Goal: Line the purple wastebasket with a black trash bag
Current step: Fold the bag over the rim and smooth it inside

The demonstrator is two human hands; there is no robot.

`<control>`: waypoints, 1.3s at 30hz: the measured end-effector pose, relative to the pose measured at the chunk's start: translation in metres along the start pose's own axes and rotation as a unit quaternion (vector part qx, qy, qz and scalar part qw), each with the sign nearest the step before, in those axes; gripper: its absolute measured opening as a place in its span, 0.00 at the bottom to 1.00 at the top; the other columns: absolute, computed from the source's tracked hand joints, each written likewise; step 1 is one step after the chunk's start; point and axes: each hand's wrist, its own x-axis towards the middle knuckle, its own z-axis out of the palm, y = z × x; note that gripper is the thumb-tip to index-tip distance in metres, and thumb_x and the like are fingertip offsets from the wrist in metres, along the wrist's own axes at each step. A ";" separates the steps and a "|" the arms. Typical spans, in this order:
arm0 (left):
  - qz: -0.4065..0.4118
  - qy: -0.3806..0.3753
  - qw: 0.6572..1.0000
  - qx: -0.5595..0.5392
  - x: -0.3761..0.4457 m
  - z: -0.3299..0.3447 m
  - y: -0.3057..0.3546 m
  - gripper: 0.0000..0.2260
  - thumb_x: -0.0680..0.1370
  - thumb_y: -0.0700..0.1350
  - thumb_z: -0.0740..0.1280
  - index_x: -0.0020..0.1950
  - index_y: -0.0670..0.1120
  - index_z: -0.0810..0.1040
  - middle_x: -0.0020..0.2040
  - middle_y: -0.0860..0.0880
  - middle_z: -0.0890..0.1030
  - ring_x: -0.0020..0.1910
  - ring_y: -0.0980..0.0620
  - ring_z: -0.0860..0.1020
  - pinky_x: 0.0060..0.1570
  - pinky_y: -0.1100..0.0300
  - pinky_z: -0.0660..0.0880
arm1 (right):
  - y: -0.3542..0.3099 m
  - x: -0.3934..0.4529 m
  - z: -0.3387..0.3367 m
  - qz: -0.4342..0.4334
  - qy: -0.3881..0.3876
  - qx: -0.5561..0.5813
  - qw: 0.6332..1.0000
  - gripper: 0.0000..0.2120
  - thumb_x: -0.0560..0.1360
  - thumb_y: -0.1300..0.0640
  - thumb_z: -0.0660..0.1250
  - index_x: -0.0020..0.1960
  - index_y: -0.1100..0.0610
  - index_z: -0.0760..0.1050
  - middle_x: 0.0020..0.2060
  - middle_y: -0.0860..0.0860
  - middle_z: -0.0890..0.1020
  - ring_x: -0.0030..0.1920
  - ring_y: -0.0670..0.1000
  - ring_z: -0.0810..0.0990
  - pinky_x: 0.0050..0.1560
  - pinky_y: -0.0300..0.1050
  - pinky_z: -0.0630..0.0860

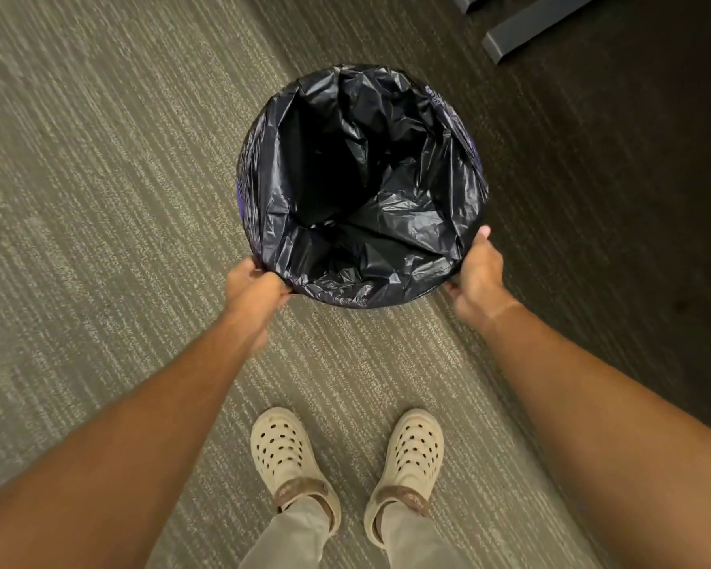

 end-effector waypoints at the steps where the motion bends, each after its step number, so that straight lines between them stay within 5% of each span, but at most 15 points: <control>1: 0.008 0.001 1.000 0.008 0.002 -0.003 0.003 0.16 0.77 0.28 0.59 0.60 0.41 0.75 0.55 0.43 0.80 0.48 0.53 0.80 0.52 0.55 0.80 | -0.010 0.001 0.002 0.002 -0.019 0.048 0.999 0.23 0.82 0.42 0.50 0.56 0.55 0.77 0.51 0.52 0.85 0.46 0.49 0.84 0.44 0.44 0.82; 4: 0.040 0.031 0.998 -0.047 0.007 -0.012 0.018 0.21 0.74 0.28 0.56 0.65 0.40 0.72 0.50 0.47 0.78 0.37 0.56 0.73 0.38 0.60 0.75 | -0.040 0.009 0.011 -0.066 0.001 0.065 0.996 0.20 0.80 0.43 0.59 0.54 0.59 0.77 0.52 0.52 0.83 0.52 0.51 0.82 0.58 0.54 0.78; 7: 0.083 0.066 0.989 -0.106 0.012 -0.011 0.041 0.15 0.79 0.35 0.55 0.61 0.44 0.74 0.46 0.49 0.77 0.35 0.57 0.73 0.33 0.65 0.73 | -0.054 0.013 0.021 -0.190 0.085 -0.061 0.976 0.10 0.75 0.46 0.68 0.44 0.51 0.73 0.39 0.47 0.78 0.43 0.47 0.77 0.56 0.51 0.77; 10: 0.136 0.117 0.983 -0.038 0.016 -0.001 0.052 0.09 0.82 0.39 0.57 0.58 0.47 0.75 0.55 0.45 0.79 0.44 0.56 0.77 0.49 0.63 0.79 | -0.056 0.017 0.026 -0.295 0.152 -0.214 0.919 0.08 0.74 0.48 0.68 0.47 0.52 0.75 0.37 0.44 0.76 0.40 0.41 0.74 0.53 0.45 0.74; 13: 0.170 0.172 0.969 0.043 0.024 0.009 0.051 0.08 0.84 0.41 0.57 0.59 0.46 0.74 0.42 0.55 0.74 0.33 0.61 0.69 0.24 0.74 0.68 | -0.060 0.021 0.030 -0.316 0.184 -0.260 0.893 0.09 0.76 0.47 0.66 0.43 0.53 0.73 0.35 0.43 0.76 0.41 0.47 0.76 0.49 0.47 0.74; 16: 0.190 0.210 0.955 0.090 0.028 0.015 0.050 0.06 0.84 0.40 0.56 0.55 0.47 0.72 0.43 0.53 0.73 0.37 0.60 0.70 0.28 0.71 0.69 | -0.067 0.024 0.031 -0.320 0.191 -0.295 0.879 0.11 0.77 0.46 0.64 0.41 0.51 0.70 0.33 0.41 0.73 0.41 0.48 0.75 0.45 0.44 0.71; 19: 0.214 0.238 0.941 0.108 0.032 0.018 0.050 0.06 0.83 0.38 0.55 0.52 0.47 0.69 0.47 0.51 0.72 0.40 0.59 0.71 0.36 0.65 0.71 | -0.078 0.031 0.031 -0.287 0.199 -0.318 0.881 0.11 0.78 0.45 0.62 0.41 0.50 0.69 0.35 0.41 0.73 0.42 0.49 0.73 0.45 0.41 0.67; 21: 0.209 0.254 0.938 0.111 0.036 0.019 0.051 0.07 0.83 0.37 0.55 0.53 0.45 0.71 0.42 0.54 0.70 0.37 0.60 0.70 0.33 0.66 0.70 | -0.087 0.037 0.034 -0.217 0.178 -0.267 0.922 0.12 0.78 0.48 0.63 0.39 0.51 0.67 0.40 0.45 0.76 0.45 0.49 0.73 0.48 0.41 0.70; 24: 0.175 0.258 0.943 0.115 0.042 0.017 0.055 0.09 0.83 0.37 0.56 0.58 0.41 0.74 0.40 0.55 0.70 0.37 0.61 0.71 0.32 0.67 0.71 | -0.096 0.046 0.035 -0.060 0.043 -0.125 0.989 0.08 0.80 0.56 0.61 0.43 0.55 0.72 0.42 0.52 0.81 0.44 0.52 0.82 0.46 0.46 0.80; 27: 0.120 0.232 0.961 0.090 0.047 0.009 0.060 0.11 0.83 0.39 0.56 0.61 0.38 0.74 0.48 0.49 0.75 0.46 0.53 0.76 0.45 0.66 0.73 | -0.099 0.056 0.029 0.006 -0.037 -0.168 0.985 0.17 0.81 0.56 0.53 0.43 0.57 0.78 0.35 0.52 0.86 0.32 0.49 0.85 0.27 0.40 0.79; 29: 0.118 0.200 0.972 0.039 0.053 0.002 0.063 0.10 0.83 0.41 0.58 0.59 0.39 0.75 0.48 0.48 0.77 0.49 0.52 0.78 0.44 0.66 0.75 | -0.102 0.063 0.025 -0.002 -0.063 -0.164 0.984 0.20 0.81 0.54 0.50 0.38 0.55 0.76 0.27 0.49 0.84 0.27 0.47 0.83 0.22 0.35 0.75; 31: 0.134 0.163 0.977 0.019 0.057 -0.001 0.067 0.12 0.84 0.47 0.57 0.57 0.42 0.75 0.47 0.49 0.78 0.47 0.54 0.78 0.43 0.66 0.76 | -0.110 0.066 0.029 -0.010 -0.100 -0.135 0.986 0.20 0.81 0.50 0.52 0.39 0.54 0.77 0.30 0.49 0.86 0.30 0.47 0.85 0.25 0.36 0.77; 35: 0.094 0.076 0.992 -0.031 0.059 0.004 0.080 0.16 0.82 0.54 0.60 0.57 0.41 0.76 0.53 0.47 0.79 0.52 0.51 0.79 0.59 0.48 0.78 | -0.125 0.072 0.045 0.013 -0.143 -0.129 0.981 0.22 0.80 0.42 0.55 0.48 0.56 0.81 0.46 0.54 0.87 0.45 0.53 0.87 0.42 0.46 0.80; 39: 0.032 0.053 0.986 -0.158 0.067 0.004 0.091 0.10 0.80 0.42 0.63 0.58 0.39 0.78 0.52 0.44 0.84 0.45 0.48 0.85 0.46 0.48 0.83 | -0.127 0.077 0.058 0.009 -0.135 -0.168 0.976 0.15 0.82 0.51 0.58 0.46 0.57 0.80 0.42 0.53 0.86 0.45 0.54 0.85 0.39 0.47 0.83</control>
